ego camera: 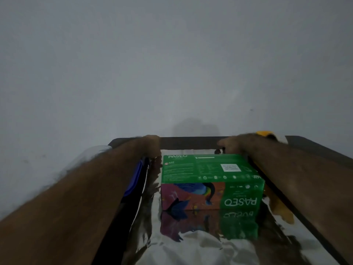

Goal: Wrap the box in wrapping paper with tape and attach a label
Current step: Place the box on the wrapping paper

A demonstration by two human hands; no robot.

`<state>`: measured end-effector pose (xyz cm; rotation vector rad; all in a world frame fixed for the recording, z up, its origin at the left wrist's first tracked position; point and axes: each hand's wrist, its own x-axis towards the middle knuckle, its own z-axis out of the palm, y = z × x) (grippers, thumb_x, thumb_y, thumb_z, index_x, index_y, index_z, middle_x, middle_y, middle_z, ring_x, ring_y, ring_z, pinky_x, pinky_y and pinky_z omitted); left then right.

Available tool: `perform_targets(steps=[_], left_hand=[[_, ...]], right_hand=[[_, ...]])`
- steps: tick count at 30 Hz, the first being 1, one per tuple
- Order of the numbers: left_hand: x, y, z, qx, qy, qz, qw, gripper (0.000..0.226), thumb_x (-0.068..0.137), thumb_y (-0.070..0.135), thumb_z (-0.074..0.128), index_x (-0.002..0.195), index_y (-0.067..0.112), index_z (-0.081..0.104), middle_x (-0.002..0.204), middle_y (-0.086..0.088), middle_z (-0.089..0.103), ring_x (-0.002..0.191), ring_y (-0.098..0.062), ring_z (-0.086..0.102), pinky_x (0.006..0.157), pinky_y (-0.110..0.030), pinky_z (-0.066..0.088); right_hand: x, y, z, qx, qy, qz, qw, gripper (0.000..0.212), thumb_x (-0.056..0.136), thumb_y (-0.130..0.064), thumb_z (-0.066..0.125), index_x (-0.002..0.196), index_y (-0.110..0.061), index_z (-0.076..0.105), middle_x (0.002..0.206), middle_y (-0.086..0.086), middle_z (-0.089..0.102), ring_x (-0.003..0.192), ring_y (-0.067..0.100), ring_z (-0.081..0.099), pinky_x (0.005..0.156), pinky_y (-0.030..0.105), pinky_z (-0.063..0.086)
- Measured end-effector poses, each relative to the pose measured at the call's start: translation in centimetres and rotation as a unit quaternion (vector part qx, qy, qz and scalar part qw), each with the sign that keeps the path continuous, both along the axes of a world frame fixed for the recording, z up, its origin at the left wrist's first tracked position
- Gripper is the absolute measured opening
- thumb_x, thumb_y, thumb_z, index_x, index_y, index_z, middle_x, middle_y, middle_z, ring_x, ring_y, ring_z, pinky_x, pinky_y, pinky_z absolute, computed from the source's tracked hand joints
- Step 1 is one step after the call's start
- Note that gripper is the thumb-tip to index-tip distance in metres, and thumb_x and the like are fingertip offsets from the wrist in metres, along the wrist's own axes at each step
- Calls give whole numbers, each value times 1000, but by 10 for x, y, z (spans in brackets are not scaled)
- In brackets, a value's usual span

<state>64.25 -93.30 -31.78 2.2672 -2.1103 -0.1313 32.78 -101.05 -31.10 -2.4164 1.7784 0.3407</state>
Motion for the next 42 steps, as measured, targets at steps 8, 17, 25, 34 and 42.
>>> perform_targets(steps=[8, 17, 25, 34, 42], left_hand=[[-9, 38, 13, -132, 89, 4, 987, 17, 85, 18, 65, 96, 14, 77, 97, -6, 75, 95, -28, 70, 76, -29, 54], [-28, 124, 45, -286, 177, -3, 942, 7, 85, 17, 74, 87, 18, 80, 89, -1, 74, 90, -23, 69, 79, -27, 51], [-35, 185, 30, -308, 195, -5, 931, 16, 85, 8, 71, 92, 17, 82, 80, 4, 71, 85, -20, 69, 74, -26, 49], [-42, 218, 25, -312, 201, -20, 929, 22, 88, 6, 70, 101, 17, 84, 96, -1, 79, 91, -19, 69, 85, -29, 52], [-41, 235, 15, -305, 215, 3, 928, 32, 82, 12, 69, 111, 21, 80, 102, -5, 79, 98, -29, 72, 87, -37, 58]], right_hand=[[8, 30, 20, -94, -34, 25, 995, 37, 86, -12, 74, 123, -12, 75, 118, 9, 75, 94, 22, 64, 79, 27, 50], [-26, 125, 57, -175, -197, -1, 965, 22, 75, -26, 90, 87, -17, 72, 81, -3, 67, 79, 14, 64, 57, 25, 41], [-62, 187, 59, -228, -215, 30, 949, 17, 80, -16, 81, 85, -28, 70, 91, -6, 68, 86, 15, 62, 67, 27, 43], [-66, 250, 60, -205, -197, 96, 954, 36, 74, -43, 75, 108, -31, 73, 116, -8, 66, 107, 17, 63, 92, 42, 56], [-40, 268, 27, -247, -177, 166, 938, 65, 89, -55, 74, 145, -24, 62, 134, 2, 70, 122, 25, 65, 103, 44, 53]])
